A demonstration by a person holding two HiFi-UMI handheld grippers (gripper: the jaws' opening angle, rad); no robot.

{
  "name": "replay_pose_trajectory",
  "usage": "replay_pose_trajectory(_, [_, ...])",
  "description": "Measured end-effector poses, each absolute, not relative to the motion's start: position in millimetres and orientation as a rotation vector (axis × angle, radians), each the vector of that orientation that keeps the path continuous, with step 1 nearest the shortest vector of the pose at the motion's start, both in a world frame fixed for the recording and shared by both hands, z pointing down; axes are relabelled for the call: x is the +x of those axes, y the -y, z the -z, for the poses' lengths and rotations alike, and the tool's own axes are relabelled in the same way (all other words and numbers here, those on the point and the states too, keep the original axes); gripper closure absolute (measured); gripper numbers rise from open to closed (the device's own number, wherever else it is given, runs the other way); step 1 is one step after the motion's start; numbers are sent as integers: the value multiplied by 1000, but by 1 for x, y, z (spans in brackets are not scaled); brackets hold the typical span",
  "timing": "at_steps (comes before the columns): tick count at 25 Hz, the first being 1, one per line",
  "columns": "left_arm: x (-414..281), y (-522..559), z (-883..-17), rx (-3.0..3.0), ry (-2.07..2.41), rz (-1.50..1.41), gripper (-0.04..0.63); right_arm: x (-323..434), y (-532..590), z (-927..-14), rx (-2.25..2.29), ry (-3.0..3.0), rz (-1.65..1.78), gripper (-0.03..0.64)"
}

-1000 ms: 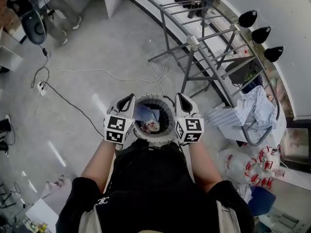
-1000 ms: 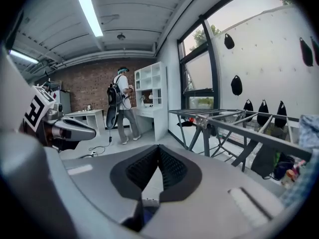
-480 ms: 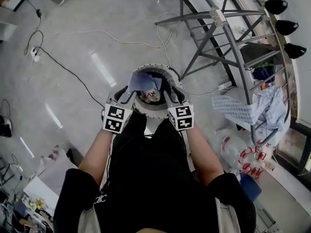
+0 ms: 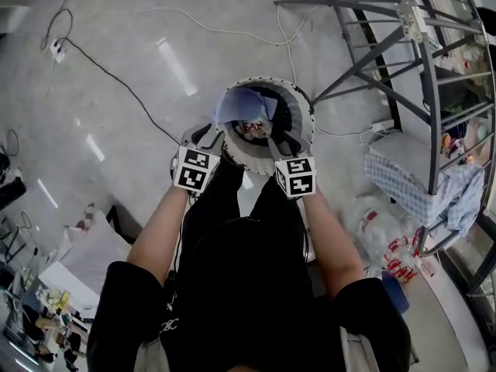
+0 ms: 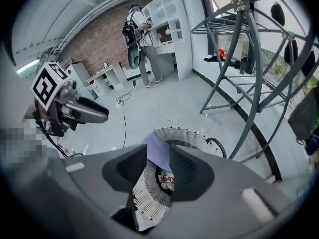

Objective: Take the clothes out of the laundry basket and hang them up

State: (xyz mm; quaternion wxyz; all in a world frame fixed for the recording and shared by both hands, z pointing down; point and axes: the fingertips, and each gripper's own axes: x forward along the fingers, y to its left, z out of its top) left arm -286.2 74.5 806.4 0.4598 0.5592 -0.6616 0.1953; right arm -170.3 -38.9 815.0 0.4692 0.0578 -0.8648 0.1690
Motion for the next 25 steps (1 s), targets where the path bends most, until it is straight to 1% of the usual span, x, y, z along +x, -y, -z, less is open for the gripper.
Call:
replay_pose_trajectory(6, [-295,-82,-911,1236,1537,-456,442,-167,44,-849,167,2078,-492,456])
replay_pose_trajectory(13, [-301,-79,-1010,1179,1471,-520,431,-161,51,-881,194,2035,-525,456])
replay_pose_trajectory(21, [-301,-77,-1055,1136,1472,-602,408,-143,54,-888,288,2007,-566,457])
replay_pose_trajectory(22, [-303,-78,-1057,1122,1479,-616,417,-140,54,-888,293,2003,-568,457])
replay_pose_trajectory(23, [-305,-79,-1059,1111,1481,-624,471,-139,53,-888,296,2000,-568,457])
replay_pose_trajectory(24, [-306,-80,-1059,1101,1479,-622,500,-137,53,-888,299,1997,-569,457])
replay_pose_trajectory(25, [-306,-80,-1059,1091,1476,-611,503,-135,52,-888,301,1993,-570,457])
